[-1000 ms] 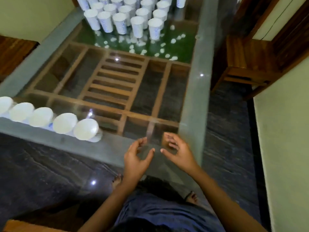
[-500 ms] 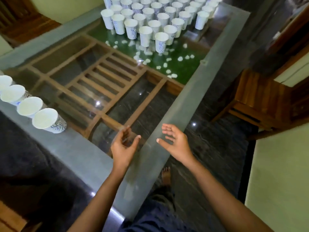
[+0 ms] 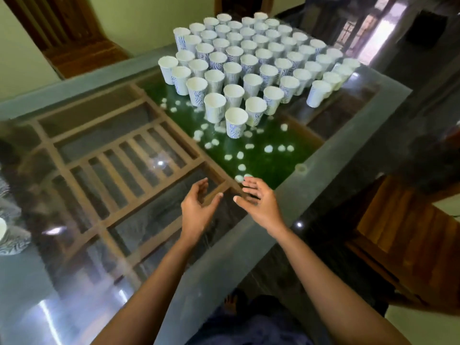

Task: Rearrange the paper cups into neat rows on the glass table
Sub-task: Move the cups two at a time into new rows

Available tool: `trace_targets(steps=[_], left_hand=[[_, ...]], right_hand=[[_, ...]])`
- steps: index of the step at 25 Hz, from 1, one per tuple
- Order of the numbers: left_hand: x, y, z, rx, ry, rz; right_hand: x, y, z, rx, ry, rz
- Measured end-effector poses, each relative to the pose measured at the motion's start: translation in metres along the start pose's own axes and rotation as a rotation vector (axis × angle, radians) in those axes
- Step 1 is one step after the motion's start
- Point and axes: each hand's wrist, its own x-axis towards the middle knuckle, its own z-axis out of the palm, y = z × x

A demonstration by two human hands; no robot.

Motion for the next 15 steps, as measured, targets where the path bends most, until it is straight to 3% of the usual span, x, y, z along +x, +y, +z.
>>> trace_targets(steps=[4, 9, 15], left_hand=[[0.056, 0.016, 0.051, 0.019, 0.084, -0.011], [0.127, 0.031, 0.113, -0.003, 0.181, -0.159], [0.191, 0.04, 0.154, 0.072, 0.29, -0.224]], right_hand=[[0.084, 0.007, -0.04, -0.013, -0.001, 0.009], [0.201, 0.01, -0.083, -0.06, -0.067, 0.022], [0.285, 0.023, -0.096, -0.138, -0.014, -0.017]])
